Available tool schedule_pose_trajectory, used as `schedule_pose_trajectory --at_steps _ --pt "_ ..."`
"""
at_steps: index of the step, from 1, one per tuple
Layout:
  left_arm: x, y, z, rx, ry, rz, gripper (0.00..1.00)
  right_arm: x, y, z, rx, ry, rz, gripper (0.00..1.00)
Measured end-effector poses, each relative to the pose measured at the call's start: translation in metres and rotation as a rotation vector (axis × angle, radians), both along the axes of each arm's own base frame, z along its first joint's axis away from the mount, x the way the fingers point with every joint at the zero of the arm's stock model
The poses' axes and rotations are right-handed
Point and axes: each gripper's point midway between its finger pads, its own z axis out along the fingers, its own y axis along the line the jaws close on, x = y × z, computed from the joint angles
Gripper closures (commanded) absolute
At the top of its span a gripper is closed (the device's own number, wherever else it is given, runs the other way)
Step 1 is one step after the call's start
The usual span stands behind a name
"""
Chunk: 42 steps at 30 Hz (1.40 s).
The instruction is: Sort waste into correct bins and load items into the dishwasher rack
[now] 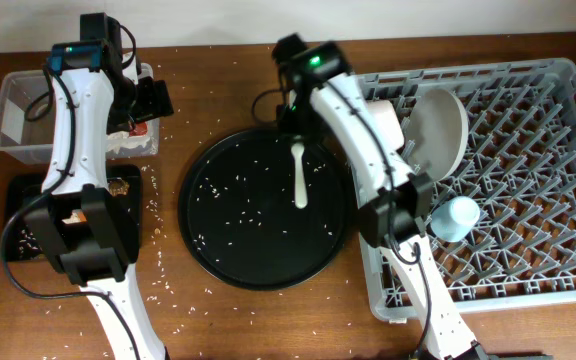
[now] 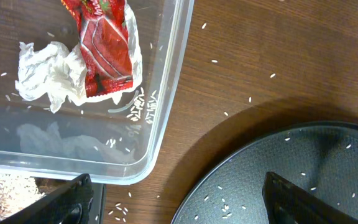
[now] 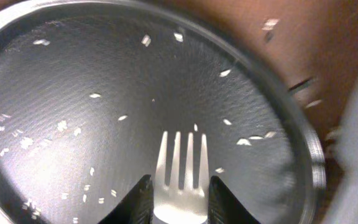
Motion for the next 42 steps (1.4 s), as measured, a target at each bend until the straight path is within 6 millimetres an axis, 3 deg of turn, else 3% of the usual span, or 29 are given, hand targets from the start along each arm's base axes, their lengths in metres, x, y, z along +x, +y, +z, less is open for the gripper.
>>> schedule_pose_trajectory --at_steps 3,5,7,10,11,14,15,16,18,20,26,28,29,31,38,39,41,42 --pt "0.0 0.002 0.0 0.012 0.001 0.003 0.13 0.02 -0.032 0.067 0.05 -0.167 0.01 0.71" --pt "0.0 0.003 0.0 0.018 0.001 0.005 0.13 0.028 -0.06 0.096 0.03 -0.25 -0.003 0.71" --pt "0.0 0.004 0.0 0.021 0.001 0.005 0.13 0.034 -0.083 0.104 0.004 -0.277 -0.027 0.71" --pt "0.0 0.004 0.0 0.021 0.001 0.005 0.13 0.04 -0.1 0.104 -0.008 -0.283 -0.034 0.49" --pt "0.0 0.004 0.0 0.022 0.002 0.006 0.13 0.038 -0.094 0.102 -0.008 -0.278 -0.018 0.45" --pt "0.0 0.004 0.0 0.022 0.002 0.006 0.14 0.022 -0.047 0.084 -0.029 -0.242 0.081 0.43" --pt "0.0 0.004 0.0 0.025 0.001 0.006 0.13 0.014 -0.021 0.064 -0.039 -0.21 0.134 0.41" --pt "0.0 0.004 0.0 0.025 0.001 0.006 0.13 0.01 -0.008 0.045 -0.057 -0.184 0.165 0.41" --pt "0.001 0.005 0.0 0.025 -0.002 0.006 0.14 0.002 0.005 0.005 -0.104 -0.132 0.203 0.4" --pt "0.001 0.005 0.0 0.027 -0.003 0.007 0.13 0.005 0.001 -0.036 -0.143 -0.1 0.202 0.38" --pt "0.001 0.008 0.0 0.044 -0.002 0.011 0.13 -0.004 -0.012 -0.094 -0.196 -0.04 0.201 0.42" --pt "0.001 0.008 0.0 0.043 -0.001 0.011 0.13 0.0 -0.011 -0.095 -0.193 -0.06 0.198 0.56" --pt "0.001 0.008 0.0 0.044 -0.001 0.011 0.13 0.001 -0.011 -0.095 -0.194 -0.069 0.198 0.74" --pt "0.001 0.008 0.0 0.044 -0.001 0.011 0.13 0.003 -0.011 -0.095 -0.197 -0.081 0.196 0.89" --pt "0.001 0.008 0.0 0.044 -0.002 0.011 0.13 -0.002 -0.015 -0.093 -0.209 -0.057 0.196 0.95" --pt "0.001 0.008 0.0 0.044 -0.002 0.011 0.01 -0.006 -0.017 -0.089 -0.214 -0.04 0.198 0.95" --pt "0.001 0.008 0.0 0.043 -0.002 0.015 0.01 -0.011 -0.019 -0.072 -0.221 -0.016 0.201 0.95" --pt "0.001 0.008 0.0 0.046 -0.001 0.014 0.01 -0.002 -0.015 -0.049 -0.201 -0.066 0.195 0.95"
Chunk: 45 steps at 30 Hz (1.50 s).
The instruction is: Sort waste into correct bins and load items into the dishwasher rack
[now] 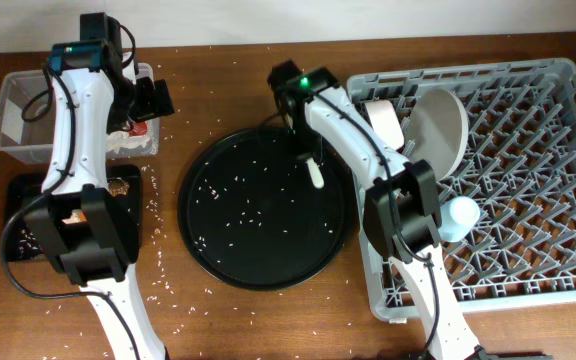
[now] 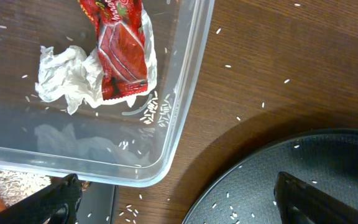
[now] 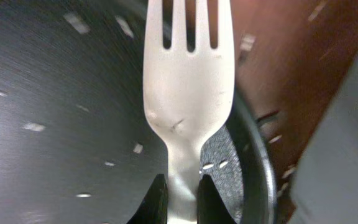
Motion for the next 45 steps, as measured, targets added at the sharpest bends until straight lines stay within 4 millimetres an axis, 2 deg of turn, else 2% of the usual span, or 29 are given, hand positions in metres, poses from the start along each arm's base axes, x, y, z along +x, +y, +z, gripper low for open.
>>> schedule_pose_trajectory --at_steps 2,3,4,5,6,7,9,10,11,12,15,16,17,18,20,22,24,27,29,30,33,34,36,38,42,44,45 --pt "0.0 0.0 0.0 0.0 0.0 0.0 0.01 -0.003 -0.004 0.04 0.008 -0.016 -0.003 0.95" --pt "0.0 0.0 0.0 0.0 -0.001 0.001 0.01 0.001 -0.007 0.083 0.042 -0.084 -0.012 0.95" --pt "0.001 0.0 0.0 0.0 -0.002 0.001 0.01 0.002 -0.013 0.106 0.056 -0.12 -0.024 0.94" --pt "0.0 0.0 0.0 0.0 -0.001 0.001 0.01 0.002 -0.018 0.117 0.06 -0.137 -0.031 0.94" --pt "0.0 0.0 0.0 0.0 -0.002 0.001 0.01 0.004 -0.034 0.145 0.071 -0.188 -0.06 0.94" --pt "0.001 0.0 0.0 0.0 -0.002 0.001 0.01 0.013 -0.059 0.174 0.092 -0.263 -0.112 0.95" --pt "0.0 0.0 0.0 0.0 -0.002 0.001 0.01 0.02 -0.094 0.193 0.092 -0.307 -0.184 0.94" --pt "0.0 0.0 0.0 0.0 -0.002 0.001 0.01 0.025 -0.114 0.193 0.085 -0.31 -0.225 0.95" --pt "0.0 0.0 0.0 0.0 -0.002 0.001 0.01 0.025 -0.124 0.188 0.074 -0.289 -0.243 0.95" --pt "0.0 0.0 0.0 0.0 -0.002 0.001 0.01 0.021 -0.134 0.167 0.048 -0.217 -0.261 0.95" --pt "0.0 0.0 0.0 0.001 -0.001 0.001 0.01 0.0 -0.145 0.124 -0.011 -0.047 -0.272 0.94" --pt "0.001 0.0 0.0 0.001 -0.002 0.001 0.01 -0.004 -0.147 0.117 -0.021 -0.02 -0.275 0.94" --pt "0.001 0.0 0.0 0.001 -0.002 0.001 0.01 -0.017 -0.152 0.11 -0.039 0.032 -0.281 0.93" --pt "0.0 0.0 0.0 0.001 -0.001 0.001 0.01 -0.023 -0.156 0.11 -0.043 0.043 -0.285 0.83" --pt "0.0 0.0 0.0 0.0 -0.001 0.001 0.01 -0.045 -0.162 0.12 -0.05 0.069 -0.291 0.45" --pt "0.0 0.0 0.0 0.0 -0.002 0.001 0.01 -0.067 -0.167 0.125 -0.06 0.097 -0.288 0.4" --pt "0.0 0.0 0.0 0.0 -0.002 0.001 0.01 -0.076 -0.168 0.116 -0.071 0.138 -0.287 0.4" --pt "0.0 0.0 0.0 0.001 -0.002 0.001 0.01 -0.079 -0.169 0.112 -0.077 0.155 -0.287 0.39" --pt "0.0 0.0 0.0 0.001 -0.002 0.001 0.01 -0.08 -0.169 0.123 -0.067 0.125 -0.292 0.38" --pt "0.0 0.0 0.0 0.0 -0.002 0.001 0.01 -0.08 -0.169 0.132 -0.057 0.098 -0.295 0.02" --pt "0.0 0.0 0.0 0.0 -0.002 0.001 0.01 -0.08 -0.158 0.206 0.096 -0.117 -0.363 0.02" --pt "0.0 0.0 0.0 0.001 -0.002 0.001 0.01 -0.091 -0.147 0.253 0.221 -0.226 -0.367 0.02" --pt "0.0 0.0 0.0 0.001 -0.001 0.001 0.01 -0.114 -0.142 0.295 0.312 -0.318 -0.345 0.02" --pt "0.0 0.0 0.0 0.001 -0.001 0.001 0.01 -0.133 -0.145 0.322 0.35 -0.395 -0.328 0.02" --pt "0.0 0.0 0.0 0.0 -0.002 0.001 0.01 -0.167 -0.156 0.358 0.345 -0.534 -0.265 0.02" --pt "0.0 0.0 0.0 0.0 -0.002 0.001 0.01 -0.195 -0.181 0.385 0.256 -0.682 -0.221 0.02" --pt "0.0 0.0 0.0 0.001 -0.002 0.001 0.01 -0.203 -0.194 0.396 0.211 -0.751 -0.216 0.02"
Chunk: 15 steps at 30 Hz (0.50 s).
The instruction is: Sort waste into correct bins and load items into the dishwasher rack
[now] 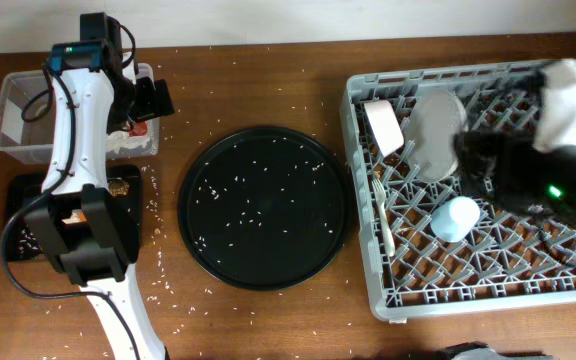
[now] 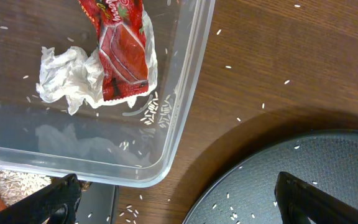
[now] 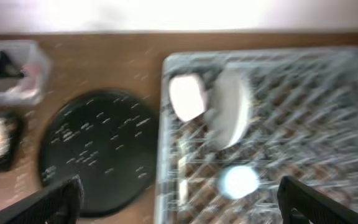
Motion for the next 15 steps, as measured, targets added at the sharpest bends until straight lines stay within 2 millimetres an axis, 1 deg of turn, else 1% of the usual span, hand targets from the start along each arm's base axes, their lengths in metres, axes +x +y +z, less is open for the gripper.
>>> schedule_pose_trajectory --at_steps 1,3,4,5,6,7,10,11,12,13,14,15 --pt "0.0 0.0 0.0 0.0 0.0 0.0 0.01 0.001 -0.012 0.016 -0.025 -0.096 -0.033 0.02" --pt "0.0 0.0 0.0 0.0 0.0 0.0 0.01 0.013 -0.026 0.034 -0.048 -0.245 -0.077 0.02" --pt "0.0 0.0 0.0 0.0 -0.001 0.0 0.01 0.019 -0.033 0.036 -0.079 -0.308 -0.083 0.02" --pt "0.0 0.0 0.0 0.0 0.001 0.0 0.01 0.023 -0.036 0.032 -0.098 -0.341 -0.076 0.02" --pt "0.0 0.0 0.0 0.0 0.001 0.0 0.01 0.031 -0.036 0.025 -0.109 -0.404 -0.059 0.02" --pt "0.0 0.0 0.0 0.003 0.001 0.001 0.01 0.034 -0.036 0.001 -0.116 -0.41 -0.037 0.02" --pt "-0.001 0.001 0.0 0.005 0.003 0.001 0.01 0.04 -0.033 -0.049 -0.103 -0.507 0.013 0.02" --pt "0.0 0.001 0.0 0.005 0.001 0.002 0.01 0.039 -0.031 -0.07 -0.1 -0.565 0.035 0.02" --pt "0.0 0.001 0.0 0.007 0.002 0.002 0.01 0.034 -0.026 -0.102 -0.087 -0.575 0.063 0.02" --pt "-0.001 0.001 0.0 0.006 0.003 0.002 0.01 0.032 -0.023 -0.111 -0.087 -0.642 0.076 0.02" --pt "0.0 0.001 0.0 0.006 0.001 0.002 0.01 0.028 -0.021 -0.13 -0.084 -0.671 0.087 0.02" --pt "0.0 0.001 0.0 0.006 0.002 0.002 0.01 0.021 -0.018 -0.157 -0.081 -0.697 0.101 0.02"
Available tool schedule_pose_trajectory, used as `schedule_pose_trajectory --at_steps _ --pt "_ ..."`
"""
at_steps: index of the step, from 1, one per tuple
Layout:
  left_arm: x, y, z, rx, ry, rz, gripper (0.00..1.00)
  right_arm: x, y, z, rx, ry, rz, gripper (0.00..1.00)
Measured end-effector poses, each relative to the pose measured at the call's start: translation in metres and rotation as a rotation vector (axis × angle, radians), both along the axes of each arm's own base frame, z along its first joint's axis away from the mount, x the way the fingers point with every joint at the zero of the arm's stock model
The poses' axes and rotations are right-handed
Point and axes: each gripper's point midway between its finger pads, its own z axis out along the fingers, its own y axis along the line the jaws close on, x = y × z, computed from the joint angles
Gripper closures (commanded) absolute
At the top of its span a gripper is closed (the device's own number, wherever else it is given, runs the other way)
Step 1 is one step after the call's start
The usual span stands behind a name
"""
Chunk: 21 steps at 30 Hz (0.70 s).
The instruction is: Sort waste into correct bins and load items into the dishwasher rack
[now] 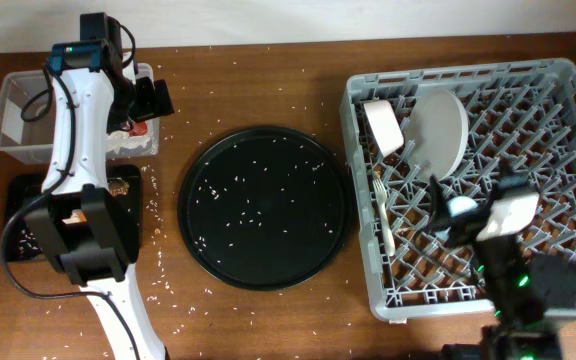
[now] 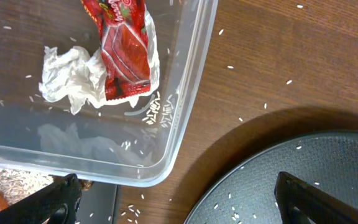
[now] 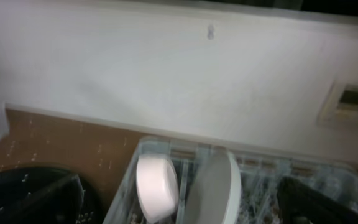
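A white plastic fork [image 1: 383,212] lies in the grey dishwasher rack [image 1: 568,75], on its left side. Beside it stand a white cup [image 1: 382,125], a grey plate [image 1: 440,130] and a pale blue cup [image 1: 460,211]. My right gripper [image 3: 185,208] is open and empty, drawn back over the rack's front and looking at the cup [image 3: 156,186] and plate [image 3: 216,186]. My left gripper [image 2: 182,202] is open and empty, over the corner of the clear bin [image 2: 185,99] that holds a red wrapper [image 2: 124,53] and a crumpled tissue [image 2: 67,78].
A round black tray [image 1: 263,205] strewn with rice grains sits mid-table. A black container [image 1: 28,190] with food scraps is at the left, in front of the clear bin [image 1: 13,115]. Rice is scattered over the wood. A pale wall [image 3: 166,74] rises behind the table.
My right arm was over the rack's right side and now sits at the rack's front edge, gripper still open. The fork stays in the rack. The left arm has barely moved.
My right gripper stood open around the fork on the black tray. Then it was shut on the fork's handle near the tray's far edge. Later the fork lay in the rack and the gripper was open, away from it. The left gripper hung open by the clear bin throughout.
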Motion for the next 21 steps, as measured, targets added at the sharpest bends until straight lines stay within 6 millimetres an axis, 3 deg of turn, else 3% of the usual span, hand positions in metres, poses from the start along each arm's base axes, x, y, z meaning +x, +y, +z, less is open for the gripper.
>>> schedule_pose_trajectory --at_steps 4,9,21 --pt "0.0 0.0 0.0 0.0 -0.001 0.0 0.01 -0.013 0.004 -0.076 0.0 -0.03 0.014 0.02" --pt "0.0 0.0 0.0 0.0 -0.001 0.0 0.01 -0.022 0.005 -0.124 0.004 0.012 0.018 0.01" --pt "0.0 0.0 0.0 0.0 -0.002 0.0 0.01 -0.023 0.005 -0.127 0.005 0.021 0.018 0.02"
